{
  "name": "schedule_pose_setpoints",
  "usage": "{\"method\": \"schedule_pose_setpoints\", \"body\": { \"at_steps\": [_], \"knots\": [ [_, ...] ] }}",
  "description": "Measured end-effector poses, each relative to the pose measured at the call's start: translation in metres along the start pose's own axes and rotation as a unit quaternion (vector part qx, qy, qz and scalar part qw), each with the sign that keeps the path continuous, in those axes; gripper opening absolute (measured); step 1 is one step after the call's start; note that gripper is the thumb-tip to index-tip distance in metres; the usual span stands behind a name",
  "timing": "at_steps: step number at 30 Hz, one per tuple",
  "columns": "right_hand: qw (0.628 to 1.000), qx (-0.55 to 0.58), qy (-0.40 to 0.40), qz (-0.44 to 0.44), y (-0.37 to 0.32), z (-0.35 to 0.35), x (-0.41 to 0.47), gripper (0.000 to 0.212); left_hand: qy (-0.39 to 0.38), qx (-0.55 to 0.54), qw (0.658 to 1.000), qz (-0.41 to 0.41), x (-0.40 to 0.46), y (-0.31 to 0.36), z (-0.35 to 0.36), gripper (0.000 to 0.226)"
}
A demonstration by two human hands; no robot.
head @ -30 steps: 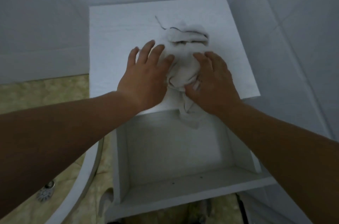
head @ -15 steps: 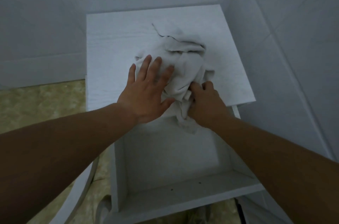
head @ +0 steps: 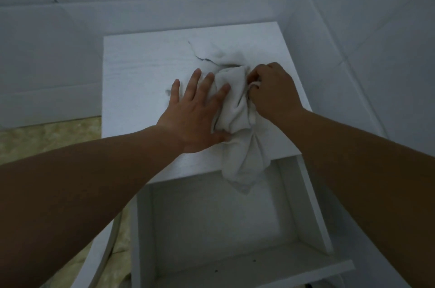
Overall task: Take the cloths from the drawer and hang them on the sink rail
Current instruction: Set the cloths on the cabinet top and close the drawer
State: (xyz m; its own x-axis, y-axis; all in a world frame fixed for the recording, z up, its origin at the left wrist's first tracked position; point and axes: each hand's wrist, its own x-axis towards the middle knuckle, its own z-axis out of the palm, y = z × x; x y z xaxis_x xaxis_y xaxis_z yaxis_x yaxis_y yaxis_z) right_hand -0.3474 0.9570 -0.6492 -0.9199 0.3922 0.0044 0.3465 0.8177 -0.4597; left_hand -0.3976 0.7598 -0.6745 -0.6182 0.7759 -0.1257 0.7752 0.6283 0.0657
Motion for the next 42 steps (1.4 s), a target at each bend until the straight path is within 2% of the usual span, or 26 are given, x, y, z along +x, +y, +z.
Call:
{"method": "schedule_pose_setpoints", "body": {
  "at_steps": [3, 5, 8, 10, 13, 17, 19, 24, 28, 32, 34, 38, 42],
  "knots": [
    [0.997, 0.064, -0.03, 0.04, 0.013, 0.005, -0.017, 0.036, -0.002, 0.007, 1.0, -0.005, 0.01, 0.007, 0.005, 0.106],
    [0.996, 0.083, -0.008, 0.027, 0.02, 0.012, -0.041, 0.054, 0.006, 0.011, 1.0, -0.002, 0.014, 0.011, 0.007, 0.103],
    [0.998, 0.009, 0.052, -0.043, 0.028, 0.021, -0.075, 0.072, 0.008, 0.005, 1.0, -0.009, 0.015, 0.014, 0.007, 0.094],
    [0.996, -0.022, 0.043, -0.07, 0.028, 0.024, -0.09, 0.081, 0.012, -0.008, 1.0, -0.017, 0.013, 0.017, 0.007, 0.093],
    [0.995, -0.029, -0.035, -0.088, 0.028, 0.03, -0.101, 0.087, 0.071, 0.008, 0.997, 0.014, 0.002, 0.028, 0.01, 0.091],
    [0.992, -0.022, -0.088, -0.085, 0.034, 0.03, -0.087, 0.078, 0.178, -0.002, 0.984, 0.03, -0.017, 0.036, 0.018, 0.08],
    [0.991, -0.019, -0.099, -0.085, 0.038, 0.028, -0.079, 0.08, 0.184, -0.009, 0.982, 0.031, -0.025, 0.036, 0.022, 0.083],
    [0.987, -0.071, -0.123, -0.069, 0.037, 0.031, -0.096, 0.102, 0.139, 0.004, 0.989, 0.057, -0.036, 0.031, 0.028, 0.091],
    [0.987, -0.104, -0.097, -0.079, 0.027, 0.041, -0.105, 0.091, 0.078, 0.02, 0.995, 0.055, -0.03, 0.015, 0.024, 0.105],
    [0.987, 0.009, -0.143, -0.076, 0.016, 0.039, -0.089, 0.077, 0.048, 0.021, 0.998, 0.034, -0.026, 0.002, 0.019, 0.113],
    [0.984, 0.015, -0.151, -0.093, 0.014, 0.031, -0.078, 0.069, 0.045, 0.022, 0.998, 0.029, -0.026, -0.003, 0.017, 0.116],
    [0.986, -0.006, -0.081, -0.144, 0.007, 0.004, -0.04, 0.051, 0.055, 0.018, 0.998, 0.029, -0.018, -0.007, 0.008, 0.119],
    [0.984, -0.048, -0.043, -0.165, 0.008, -0.013, 0.008, 0.042, 0.059, 0.022, 0.998, -0.012, 0.001, -0.012, -0.004, 0.121]
  ]
}}
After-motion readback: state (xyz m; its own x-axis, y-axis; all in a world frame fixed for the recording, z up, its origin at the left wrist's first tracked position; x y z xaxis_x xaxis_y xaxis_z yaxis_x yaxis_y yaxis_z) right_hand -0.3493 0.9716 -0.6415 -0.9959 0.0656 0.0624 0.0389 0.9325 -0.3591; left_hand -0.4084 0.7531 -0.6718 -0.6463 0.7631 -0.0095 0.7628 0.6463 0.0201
